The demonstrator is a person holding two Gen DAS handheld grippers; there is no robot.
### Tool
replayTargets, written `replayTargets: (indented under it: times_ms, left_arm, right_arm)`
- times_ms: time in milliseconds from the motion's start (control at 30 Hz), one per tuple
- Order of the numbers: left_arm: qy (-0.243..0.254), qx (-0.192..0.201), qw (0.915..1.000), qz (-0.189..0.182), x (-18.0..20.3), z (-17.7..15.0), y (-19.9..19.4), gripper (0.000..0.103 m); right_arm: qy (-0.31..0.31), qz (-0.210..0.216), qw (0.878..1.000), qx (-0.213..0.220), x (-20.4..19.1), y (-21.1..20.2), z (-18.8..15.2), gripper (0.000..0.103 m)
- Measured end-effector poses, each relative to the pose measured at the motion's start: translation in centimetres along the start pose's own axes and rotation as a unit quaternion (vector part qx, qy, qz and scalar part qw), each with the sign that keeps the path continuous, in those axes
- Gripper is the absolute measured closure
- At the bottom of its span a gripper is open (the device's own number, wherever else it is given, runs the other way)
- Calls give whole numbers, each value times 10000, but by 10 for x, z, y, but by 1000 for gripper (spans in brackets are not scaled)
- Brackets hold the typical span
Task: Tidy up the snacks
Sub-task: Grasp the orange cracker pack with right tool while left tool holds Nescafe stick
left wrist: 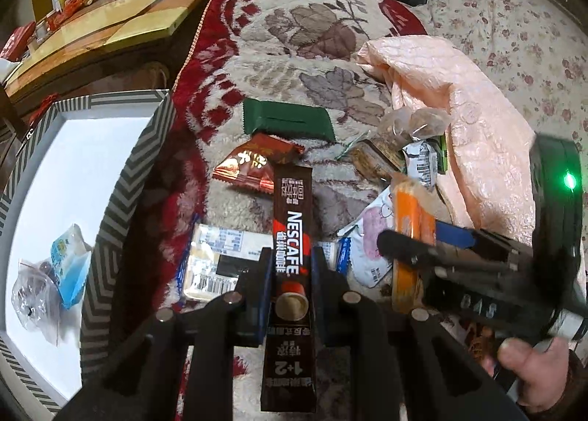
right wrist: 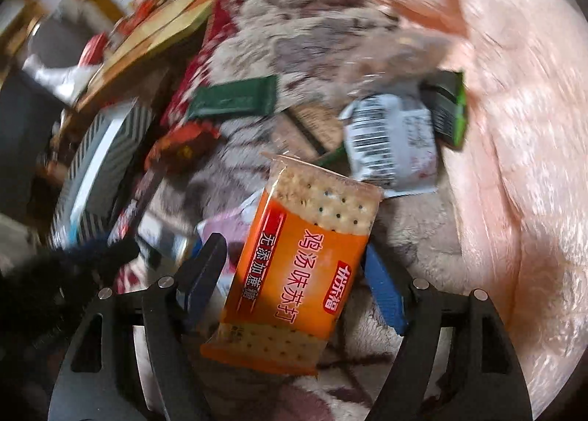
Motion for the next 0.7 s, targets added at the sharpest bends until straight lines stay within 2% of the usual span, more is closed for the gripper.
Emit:
replayTargets:
  times_ms: [33, 100, 267, 533, 700]
  left_arm:
    - [-12, 9, 10000, -2, -1, -1, -1, 81]
    - [-40, 21, 10000, 11, -3, -3, -2, 81]
    - [-174, 49, 9998, 45, -11, -8, -7, 81]
    - [-311, 245, 9989, 251, -21, -11, -24, 81]
    - [-408, 375, 9978, 358, -31, -12, -34, 81]
  right_arm:
    - [-99, 83, 9999, 48, 0, -2, -4, 44]
    - [-156, 252, 9996, 37, 6, -4, -10, 46]
    - [-289, 411, 9987, -18, 10, -12, -15, 49]
    - [-746, 619, 9949, 264, -21, -33, -15, 49]
    - [-1012, 707, 9920, 260, -43, -39, -15, 49]
Point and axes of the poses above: each gripper's, at about its wrist camera, not at the fingertips, and y roughly the way its jaws point, x to its right, z to its top, the point moved 1 cm from there along y, roughly the way its jaws point, and after that the axes turned 1 degree about y, right-handed, at the moved point
